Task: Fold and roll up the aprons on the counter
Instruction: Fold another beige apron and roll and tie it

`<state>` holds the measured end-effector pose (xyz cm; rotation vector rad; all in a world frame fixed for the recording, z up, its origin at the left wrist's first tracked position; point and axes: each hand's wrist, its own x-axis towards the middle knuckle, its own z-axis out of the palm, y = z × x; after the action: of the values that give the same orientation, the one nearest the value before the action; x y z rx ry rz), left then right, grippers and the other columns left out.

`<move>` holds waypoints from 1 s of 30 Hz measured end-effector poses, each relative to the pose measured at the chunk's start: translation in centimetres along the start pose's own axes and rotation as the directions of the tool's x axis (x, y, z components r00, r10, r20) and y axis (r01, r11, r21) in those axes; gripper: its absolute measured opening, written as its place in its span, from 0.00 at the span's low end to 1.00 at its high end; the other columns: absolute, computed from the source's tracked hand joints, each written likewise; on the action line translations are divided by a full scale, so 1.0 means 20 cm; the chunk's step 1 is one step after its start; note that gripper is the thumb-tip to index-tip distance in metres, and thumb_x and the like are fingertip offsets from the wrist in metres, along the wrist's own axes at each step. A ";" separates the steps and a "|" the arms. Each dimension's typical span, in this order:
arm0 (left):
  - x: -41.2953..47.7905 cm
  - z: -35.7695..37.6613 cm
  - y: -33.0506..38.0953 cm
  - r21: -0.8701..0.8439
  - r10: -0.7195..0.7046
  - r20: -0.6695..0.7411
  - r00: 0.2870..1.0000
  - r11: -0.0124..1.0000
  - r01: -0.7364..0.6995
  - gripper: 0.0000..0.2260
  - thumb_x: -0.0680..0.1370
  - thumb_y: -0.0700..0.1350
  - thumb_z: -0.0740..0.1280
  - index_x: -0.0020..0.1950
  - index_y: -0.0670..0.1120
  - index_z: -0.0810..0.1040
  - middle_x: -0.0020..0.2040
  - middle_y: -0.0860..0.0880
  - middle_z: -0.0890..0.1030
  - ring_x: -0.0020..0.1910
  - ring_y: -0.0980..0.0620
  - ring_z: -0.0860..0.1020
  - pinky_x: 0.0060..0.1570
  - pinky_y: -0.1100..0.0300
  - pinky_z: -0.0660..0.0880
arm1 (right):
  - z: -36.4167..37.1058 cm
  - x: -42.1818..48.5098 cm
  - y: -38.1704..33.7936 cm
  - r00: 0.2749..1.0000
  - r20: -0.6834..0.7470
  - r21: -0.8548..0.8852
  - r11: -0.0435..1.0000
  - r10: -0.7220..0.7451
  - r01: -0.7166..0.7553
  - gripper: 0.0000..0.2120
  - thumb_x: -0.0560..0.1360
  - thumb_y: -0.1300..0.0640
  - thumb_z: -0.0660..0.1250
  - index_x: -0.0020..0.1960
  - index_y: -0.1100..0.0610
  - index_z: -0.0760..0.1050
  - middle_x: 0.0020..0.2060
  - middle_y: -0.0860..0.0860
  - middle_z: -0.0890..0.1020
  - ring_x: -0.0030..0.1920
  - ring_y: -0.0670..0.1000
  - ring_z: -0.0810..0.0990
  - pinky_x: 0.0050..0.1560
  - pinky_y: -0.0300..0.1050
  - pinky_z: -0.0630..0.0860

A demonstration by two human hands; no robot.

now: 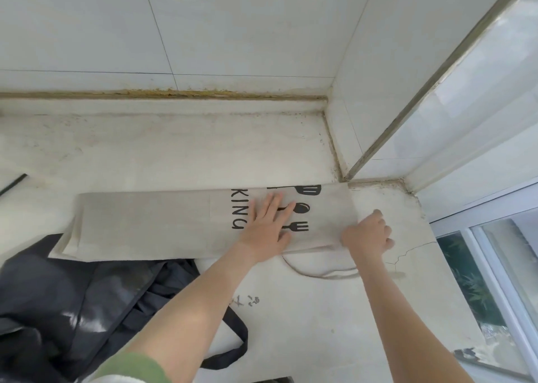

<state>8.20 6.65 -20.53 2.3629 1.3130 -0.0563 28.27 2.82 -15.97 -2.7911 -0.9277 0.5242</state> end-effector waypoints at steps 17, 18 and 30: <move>-0.42 -0.09 -0.60 -0.052 -0.608 -0.187 0.771 0.790 0.611 0.24 0.84 0.51 0.45 0.79 0.48 0.45 0.79 0.43 0.46 0.78 0.45 0.44 0.75 0.50 0.41 | 0.43 -0.21 -0.03 0.668 0.154 -0.214 0.636 -0.728 0.742 0.26 0.80 0.49 0.43 0.73 0.54 0.66 0.70 0.49 0.71 0.70 0.49 0.68 0.70 0.50 0.49; -0.43 -0.10 -0.62 -0.071 -0.624 -0.201 0.755 0.778 0.624 0.24 0.84 0.48 0.47 0.79 0.45 0.46 0.79 0.41 0.47 0.78 0.44 0.45 0.75 0.51 0.42 | 0.41 -0.19 0.01 0.691 0.143 -0.233 0.655 -0.708 0.719 0.28 0.78 0.49 0.43 0.74 0.54 0.65 0.71 0.48 0.69 0.71 0.49 0.68 0.71 0.50 0.48; -0.53 -0.24 -0.70 -0.547 -0.910 -0.098 0.402 0.387 0.742 0.19 0.79 0.51 0.62 0.59 0.36 0.68 0.59 0.38 0.73 0.59 0.38 0.72 0.54 0.48 0.70 | 0.44 -0.46 -0.49 0.640 0.190 -0.095 0.635 -0.745 0.767 0.29 0.73 0.60 0.52 0.74 0.65 0.60 0.72 0.61 0.64 0.74 0.59 0.61 0.72 0.54 0.56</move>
<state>-9.93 6.38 -18.62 1.1018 2.3515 0.3841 12.64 5.32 -19.17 -2.1541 -2.1064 0.4930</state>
